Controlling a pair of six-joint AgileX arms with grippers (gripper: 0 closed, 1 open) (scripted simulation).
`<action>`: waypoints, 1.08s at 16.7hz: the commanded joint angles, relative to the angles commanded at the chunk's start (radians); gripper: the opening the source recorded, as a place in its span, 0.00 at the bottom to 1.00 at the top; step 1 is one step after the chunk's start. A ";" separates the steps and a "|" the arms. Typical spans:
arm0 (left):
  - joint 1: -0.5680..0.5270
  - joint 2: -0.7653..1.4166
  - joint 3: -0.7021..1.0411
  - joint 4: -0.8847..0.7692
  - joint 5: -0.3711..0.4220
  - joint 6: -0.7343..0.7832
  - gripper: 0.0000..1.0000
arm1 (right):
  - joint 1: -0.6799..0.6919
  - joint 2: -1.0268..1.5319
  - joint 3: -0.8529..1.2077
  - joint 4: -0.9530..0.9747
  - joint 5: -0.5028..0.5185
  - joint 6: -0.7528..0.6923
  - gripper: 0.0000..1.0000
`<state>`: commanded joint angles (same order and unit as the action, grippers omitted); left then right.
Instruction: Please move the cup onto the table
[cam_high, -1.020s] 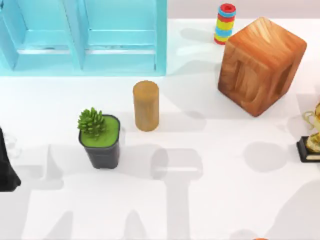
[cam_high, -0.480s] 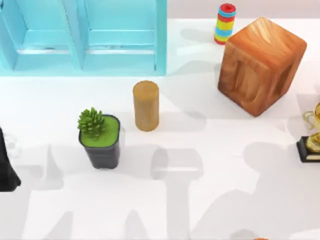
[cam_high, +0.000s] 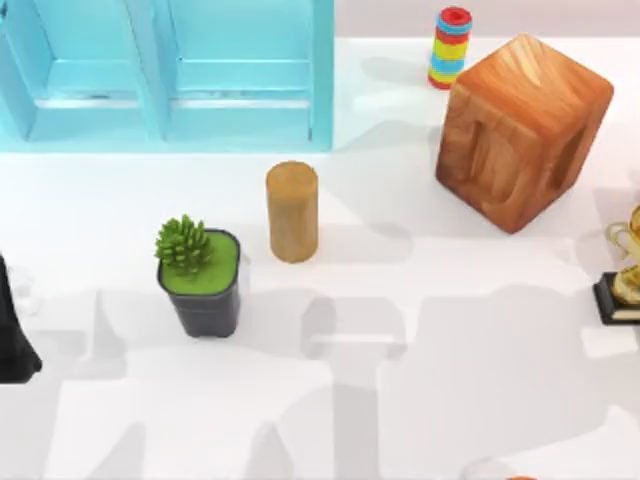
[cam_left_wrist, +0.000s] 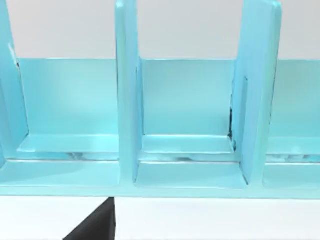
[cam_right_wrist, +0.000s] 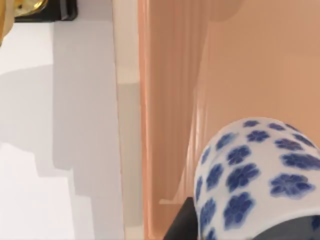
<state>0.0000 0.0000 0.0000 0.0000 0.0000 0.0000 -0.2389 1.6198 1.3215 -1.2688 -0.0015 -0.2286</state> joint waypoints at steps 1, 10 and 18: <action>0.000 0.000 0.000 0.000 0.000 0.000 1.00 | 0.000 0.000 0.000 0.000 0.000 0.000 0.00; 0.000 0.000 0.000 0.000 0.000 0.000 1.00 | 0.126 -0.008 0.128 -0.068 0.023 0.207 0.00; 0.000 0.000 0.000 0.000 0.000 0.000 1.00 | 0.628 0.185 0.408 -0.158 0.042 0.739 0.00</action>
<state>0.0000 0.0000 0.0000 0.0000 0.0000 0.0000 0.3888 1.8048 1.7295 -1.4273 0.0402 0.5108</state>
